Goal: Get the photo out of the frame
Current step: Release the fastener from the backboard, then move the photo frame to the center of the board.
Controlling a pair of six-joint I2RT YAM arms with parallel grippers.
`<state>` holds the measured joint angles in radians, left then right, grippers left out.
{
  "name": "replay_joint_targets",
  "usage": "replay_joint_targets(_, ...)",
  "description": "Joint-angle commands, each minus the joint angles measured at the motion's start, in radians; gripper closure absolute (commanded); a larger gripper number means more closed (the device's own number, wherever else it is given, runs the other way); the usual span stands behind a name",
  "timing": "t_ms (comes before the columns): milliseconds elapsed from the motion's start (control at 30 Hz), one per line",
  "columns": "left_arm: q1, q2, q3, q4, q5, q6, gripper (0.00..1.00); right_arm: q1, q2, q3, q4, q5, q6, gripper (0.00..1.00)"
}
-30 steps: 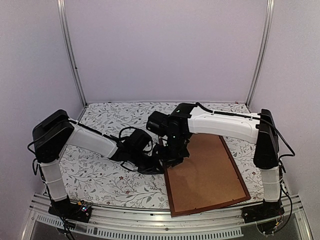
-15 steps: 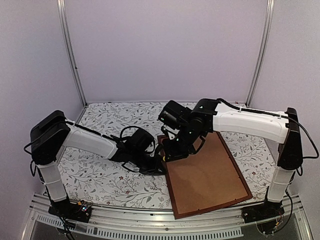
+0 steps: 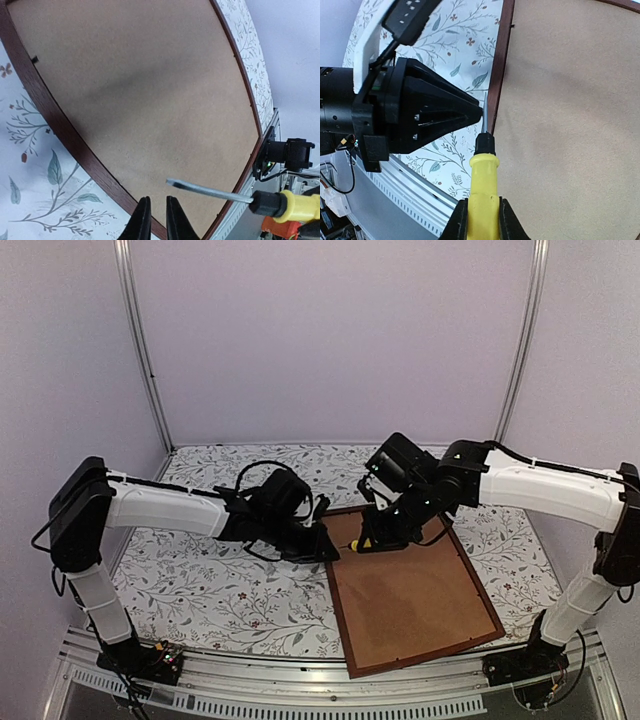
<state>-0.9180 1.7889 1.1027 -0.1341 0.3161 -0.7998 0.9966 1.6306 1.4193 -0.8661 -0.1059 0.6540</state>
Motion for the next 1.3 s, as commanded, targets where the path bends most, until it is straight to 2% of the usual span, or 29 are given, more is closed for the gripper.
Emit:
replay_joint_targets(0, 0.046, -0.002, 0.104, -0.131, -0.083, 0.104, 0.82, -0.052, -0.129, -0.084, 0.099, 0.018, 0.015, 1.0)
replay_joint_targets(233, 0.122, 0.101, 0.289, -0.276, -0.161, 0.204, 0.71, -0.095, -0.246, -0.213, 0.161, 0.03, 0.032, 1.0)
replay_joint_targets(500, 0.139, 0.216, 0.376, -0.309, -0.191, 0.182, 0.56, -0.142, -0.326, -0.331, 0.209, -0.006, 0.028, 1.0)
replay_joint_targets(1000, 0.057, 0.297, 0.373, -0.318, -0.195, 0.128, 0.51, -0.237, -0.394, -0.442, 0.254, -0.061, -0.003, 1.0)
replay_joint_targets(1267, 0.001, 0.31, 0.372, -0.361, -0.284, 0.104, 0.51, -0.24, -0.382, -0.444, 0.268, -0.077, -0.001, 1.0)
